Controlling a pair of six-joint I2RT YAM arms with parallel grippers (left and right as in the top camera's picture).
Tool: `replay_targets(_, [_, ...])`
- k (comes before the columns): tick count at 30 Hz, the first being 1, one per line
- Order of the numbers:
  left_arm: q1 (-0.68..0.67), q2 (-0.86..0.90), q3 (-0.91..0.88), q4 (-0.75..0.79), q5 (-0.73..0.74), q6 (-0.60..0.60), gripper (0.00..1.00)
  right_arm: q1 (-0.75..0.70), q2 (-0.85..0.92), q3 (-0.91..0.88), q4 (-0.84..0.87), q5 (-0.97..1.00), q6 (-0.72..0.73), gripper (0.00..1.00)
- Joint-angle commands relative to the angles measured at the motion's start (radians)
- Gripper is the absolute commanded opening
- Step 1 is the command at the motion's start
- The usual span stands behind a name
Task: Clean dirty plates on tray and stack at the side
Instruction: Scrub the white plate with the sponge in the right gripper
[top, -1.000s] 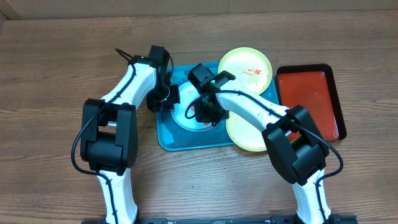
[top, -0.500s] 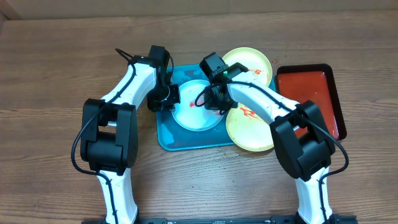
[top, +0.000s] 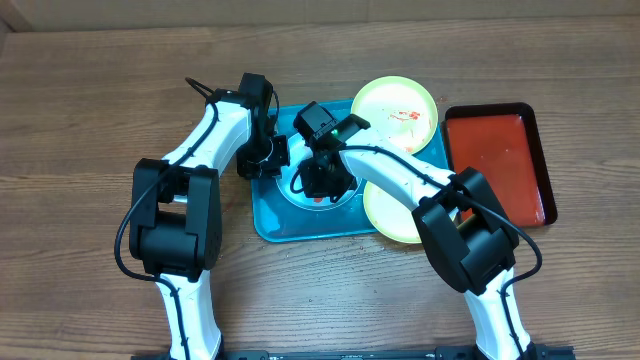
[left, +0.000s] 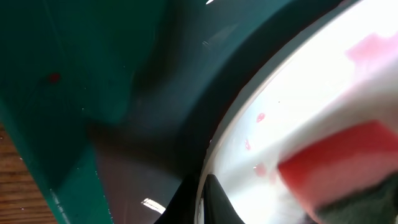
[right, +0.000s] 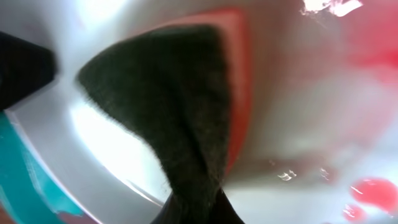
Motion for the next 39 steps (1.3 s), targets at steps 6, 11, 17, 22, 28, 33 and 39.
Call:
replay_targets(6, [-0.008, 0.044, -0.029, 0.013, -0.048, -0.021, 0.04, -0.013, 0.011, 0.087, -0.063, 0.382, -0.143, 0.04])
replay_targets(11, [-0.008, 0.044, -0.029, 0.012, -0.048, -0.021, 0.04, -0.029, 0.014, 0.087, -0.032, 0.403, -0.204, 0.04])
replay_targets(17, [-0.008, 0.044, -0.029, 0.012, -0.048, -0.021, 0.04, -0.029, 0.017, 0.087, -0.047, 0.279, -0.239, 0.04])
replay_targets(22, [-0.008, 0.044, -0.029, 0.012, -0.048, -0.021, 0.04, -0.011, 0.017, 0.087, -0.072, 0.142, -0.277, 0.04])
replay_targets(28, [-0.008, 0.044, -0.029, 0.012, -0.048, -0.021, 0.04, 0.014, 0.017, 0.087, -0.065, 0.081, -0.222, 0.04])
replay_targets(33, [-0.008, 0.044, -0.029, 0.011, -0.048, -0.021, 0.04, -0.023, 0.017, 0.087, -0.052, 0.151, 0.003, 0.04])
replay_targets(39, [-0.008, 0.044, -0.029, 0.011, -0.048, -0.021, 0.04, -0.098, 0.017, 0.087, -0.026, 0.139, 0.102, 0.04])
